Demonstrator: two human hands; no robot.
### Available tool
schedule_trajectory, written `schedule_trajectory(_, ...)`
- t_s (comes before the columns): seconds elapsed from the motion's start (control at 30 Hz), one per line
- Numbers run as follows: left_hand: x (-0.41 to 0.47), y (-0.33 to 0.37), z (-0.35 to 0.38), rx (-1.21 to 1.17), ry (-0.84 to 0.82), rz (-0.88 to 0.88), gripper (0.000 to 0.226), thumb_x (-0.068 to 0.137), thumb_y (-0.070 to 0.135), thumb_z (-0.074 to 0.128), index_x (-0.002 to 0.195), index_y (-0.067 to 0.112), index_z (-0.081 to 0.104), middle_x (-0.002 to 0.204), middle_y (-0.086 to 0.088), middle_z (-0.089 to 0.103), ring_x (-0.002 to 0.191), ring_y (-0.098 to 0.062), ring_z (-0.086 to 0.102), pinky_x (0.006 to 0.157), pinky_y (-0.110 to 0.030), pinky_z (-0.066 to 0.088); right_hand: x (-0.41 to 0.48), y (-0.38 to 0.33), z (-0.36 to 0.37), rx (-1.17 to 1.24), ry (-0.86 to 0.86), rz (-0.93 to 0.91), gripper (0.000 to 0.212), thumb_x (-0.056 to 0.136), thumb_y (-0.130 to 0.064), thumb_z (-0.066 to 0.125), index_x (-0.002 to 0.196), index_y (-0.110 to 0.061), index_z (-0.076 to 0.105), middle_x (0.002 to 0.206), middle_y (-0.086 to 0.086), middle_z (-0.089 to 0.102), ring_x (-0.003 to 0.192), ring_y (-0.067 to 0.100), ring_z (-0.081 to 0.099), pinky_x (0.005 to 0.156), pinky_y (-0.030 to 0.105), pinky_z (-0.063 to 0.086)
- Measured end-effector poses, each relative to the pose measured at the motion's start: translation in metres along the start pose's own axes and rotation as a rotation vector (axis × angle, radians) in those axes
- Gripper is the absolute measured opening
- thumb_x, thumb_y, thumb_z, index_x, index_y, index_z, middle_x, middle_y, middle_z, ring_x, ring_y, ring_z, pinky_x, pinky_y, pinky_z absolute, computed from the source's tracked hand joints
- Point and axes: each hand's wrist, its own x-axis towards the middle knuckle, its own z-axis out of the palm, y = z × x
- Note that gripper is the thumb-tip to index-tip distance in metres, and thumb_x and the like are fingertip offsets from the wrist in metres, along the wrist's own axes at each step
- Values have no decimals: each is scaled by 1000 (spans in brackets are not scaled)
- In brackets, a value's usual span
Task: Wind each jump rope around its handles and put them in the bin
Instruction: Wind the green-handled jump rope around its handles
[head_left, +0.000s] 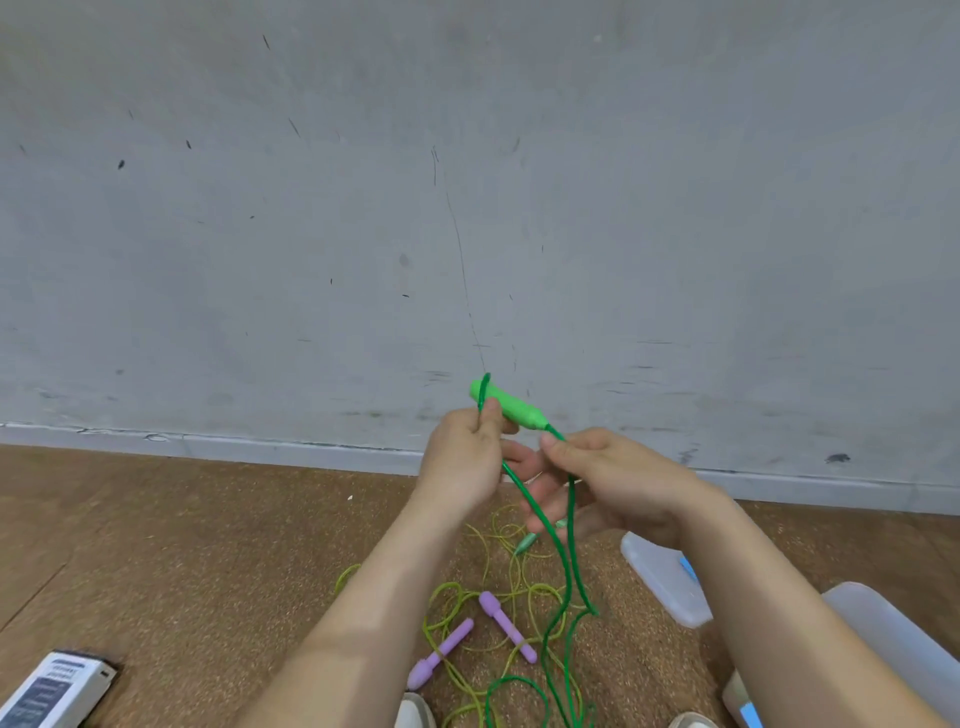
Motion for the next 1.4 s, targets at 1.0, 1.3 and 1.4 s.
schedule_trajectory(1.0, 3, 9, -2, -849, -278, -413, 37, 94, 41, 47, 102, 6, 57, 77, -12, 70, 61, -22, 65, 63, -33, 51, -6, -6, 2, -72, -319, -189, 23, 103, -21, 40, 88, -13, 56, 53, -6, 29, 44, 5, 21, 41, 15, 19)
schedule_trajectory(1.3, 36, -20, -52, -908, 458, -322, 26, 97, 1, 31, 116, 16, 38, 83, -14, 58, 43, -12, 40, 36, -16, 31, -17, 1, -20, -308, -542, 32, 23, 98, -24, 49, 93, -9, 66, 56, -5, 36, 46, 8, 30, 45, 18, 25)
schedule_trajectory(1.4, 32, -16, -59, -593, 434, -241, 39, 90, -4, 27, 112, 16, 52, 67, -3, 46, 39, -9, 28, 36, -17, 19, -7, 10, -20, -207, -217, 90, 31, 101, -27, 48, 105, -3, 68, 69, 3, 57, 58, 14, 58, 60, 28, 44)
